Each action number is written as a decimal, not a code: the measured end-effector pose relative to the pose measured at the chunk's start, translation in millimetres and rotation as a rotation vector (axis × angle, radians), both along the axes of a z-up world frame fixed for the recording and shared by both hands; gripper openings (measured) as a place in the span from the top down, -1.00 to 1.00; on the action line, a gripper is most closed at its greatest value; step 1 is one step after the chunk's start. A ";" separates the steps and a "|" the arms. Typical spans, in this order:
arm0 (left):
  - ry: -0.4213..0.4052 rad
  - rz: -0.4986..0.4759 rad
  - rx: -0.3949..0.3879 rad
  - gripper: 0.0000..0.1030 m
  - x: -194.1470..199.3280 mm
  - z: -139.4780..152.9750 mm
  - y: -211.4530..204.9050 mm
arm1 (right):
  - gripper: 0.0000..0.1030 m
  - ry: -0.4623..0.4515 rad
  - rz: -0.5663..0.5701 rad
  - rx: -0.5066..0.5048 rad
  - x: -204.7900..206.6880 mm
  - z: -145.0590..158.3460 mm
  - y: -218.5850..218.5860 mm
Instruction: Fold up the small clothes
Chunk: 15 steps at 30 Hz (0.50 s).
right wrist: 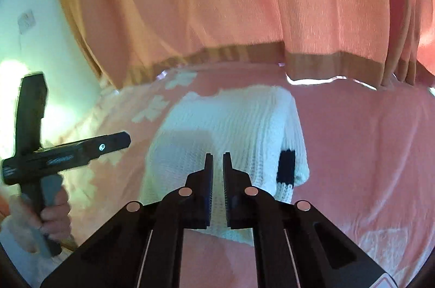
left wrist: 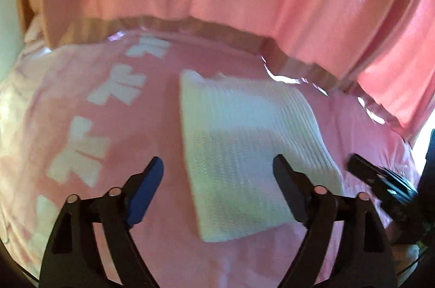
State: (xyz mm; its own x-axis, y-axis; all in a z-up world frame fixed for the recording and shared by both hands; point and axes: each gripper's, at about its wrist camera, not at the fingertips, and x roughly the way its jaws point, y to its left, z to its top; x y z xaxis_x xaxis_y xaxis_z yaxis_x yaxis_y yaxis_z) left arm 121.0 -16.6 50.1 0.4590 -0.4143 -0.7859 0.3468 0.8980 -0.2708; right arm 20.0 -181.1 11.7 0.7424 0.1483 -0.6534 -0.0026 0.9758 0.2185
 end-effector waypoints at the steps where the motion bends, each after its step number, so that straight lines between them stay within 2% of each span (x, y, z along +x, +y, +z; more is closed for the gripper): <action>1: 0.042 0.000 0.013 -0.71 2.1 -9.3 -9.5 | 0.63 0.022 -0.021 -0.003 2.7 -7.9 -2.2; 3: 0.122 0.004 0.011 -0.72 2.2 -25.8 -17.5 | -0.06 0.075 -0.087 -0.029 11.1 -22.5 -14.9; 4: 0.188 0.023 -0.002 -0.72 3.5 -39.8 -17.1 | -0.14 0.099 -0.114 -0.024 12.7 -28.8 -22.4; 7: 0.348 0.067 -0.037 -0.70 1.3 -71.0 -11.3 | -0.14 0.148 -0.100 0.036 16.9 -46.1 -36.3; 8: 0.391 0.073 -0.054 -0.66 -0.7 -81.5 -8.2 | -0.06 0.165 -0.088 0.039 18.8 -51.9 -37.1; 9: 0.409 0.073 -0.064 -0.47 -3.0 -88.4 -6.0 | 0.34 0.207 -0.079 0.035 22.7 -61.9 -37.9; 10: 0.379 0.061 -0.049 -0.12 -5.5 -87.1 -5.4 | 0.52 0.239 -0.074 0.042 28.5 -70.7 -38.2; 12: 0.360 0.006 -0.058 0.37 -4.9 -78.9 -7.6 | 0.66 0.249 -0.060 0.091 30.7 -75.3 -40.2; 13: 0.350 0.014 -0.086 0.46 -4.8 -67.8 -2.3 | 0.67 0.210 -0.030 0.153 28.4 -63.3 -40.3; 15: 0.335 0.018 -0.124 0.49 -6.1 -51.8 7.0 | 0.69 0.125 0.036 0.271 18.3 -37.3 -41.6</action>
